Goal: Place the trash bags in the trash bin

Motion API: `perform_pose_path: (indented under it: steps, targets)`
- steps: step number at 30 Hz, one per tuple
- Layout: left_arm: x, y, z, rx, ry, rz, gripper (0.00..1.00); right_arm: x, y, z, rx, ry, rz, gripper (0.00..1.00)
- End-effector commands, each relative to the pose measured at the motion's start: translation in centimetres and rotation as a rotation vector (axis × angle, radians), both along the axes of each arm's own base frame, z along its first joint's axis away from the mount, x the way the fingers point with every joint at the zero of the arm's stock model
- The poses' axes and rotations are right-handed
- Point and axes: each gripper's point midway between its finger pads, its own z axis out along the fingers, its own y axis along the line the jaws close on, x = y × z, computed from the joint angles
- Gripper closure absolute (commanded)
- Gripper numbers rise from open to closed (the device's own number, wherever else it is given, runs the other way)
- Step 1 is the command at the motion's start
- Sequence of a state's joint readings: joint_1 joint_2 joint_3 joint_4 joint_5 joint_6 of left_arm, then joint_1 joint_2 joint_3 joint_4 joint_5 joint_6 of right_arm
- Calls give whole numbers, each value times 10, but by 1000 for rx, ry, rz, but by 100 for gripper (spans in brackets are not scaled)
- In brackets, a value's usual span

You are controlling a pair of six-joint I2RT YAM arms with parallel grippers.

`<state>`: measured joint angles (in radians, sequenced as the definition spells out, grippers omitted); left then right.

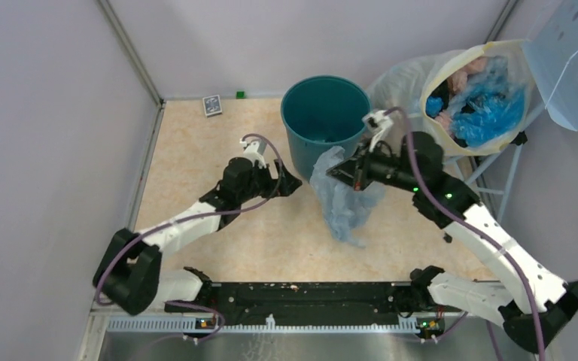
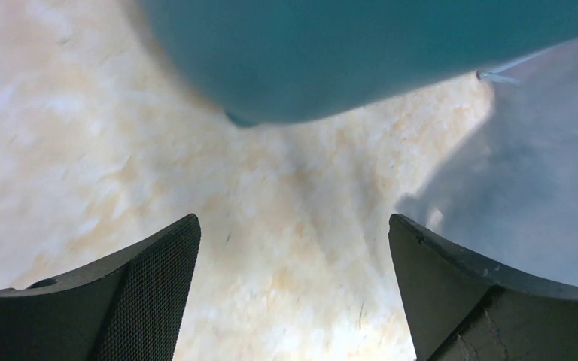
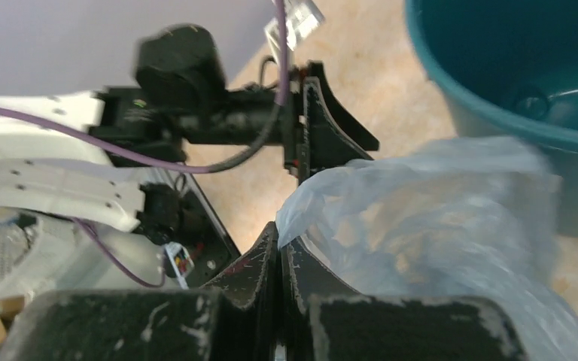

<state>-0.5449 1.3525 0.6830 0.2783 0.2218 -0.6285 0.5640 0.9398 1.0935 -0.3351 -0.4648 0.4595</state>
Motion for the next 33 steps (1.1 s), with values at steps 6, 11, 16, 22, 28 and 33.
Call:
perform_pose_path:
  steps: [6,11,16,22,28,33]
  targets:
    - [-63,96,-26,187,74,252,1,-2,113,-54,-217,-175,20,79]
    - [-82,108,-11,143,27,261,1,-2,128,-88,-287,-94,53,30]
    - [-89,108,8,86,-11,251,1,-2,89,-110,-310,-87,-68,16]
    - [-82,130,28,102,-11,397,1,-2,33,-125,-302,-83,-252,12]
    - [-74,148,38,94,6,537,1,18,2,-157,-353,42,-412,16]
    - [-65,142,29,130,51,537,3,28,12,-177,-312,161,-396,18]
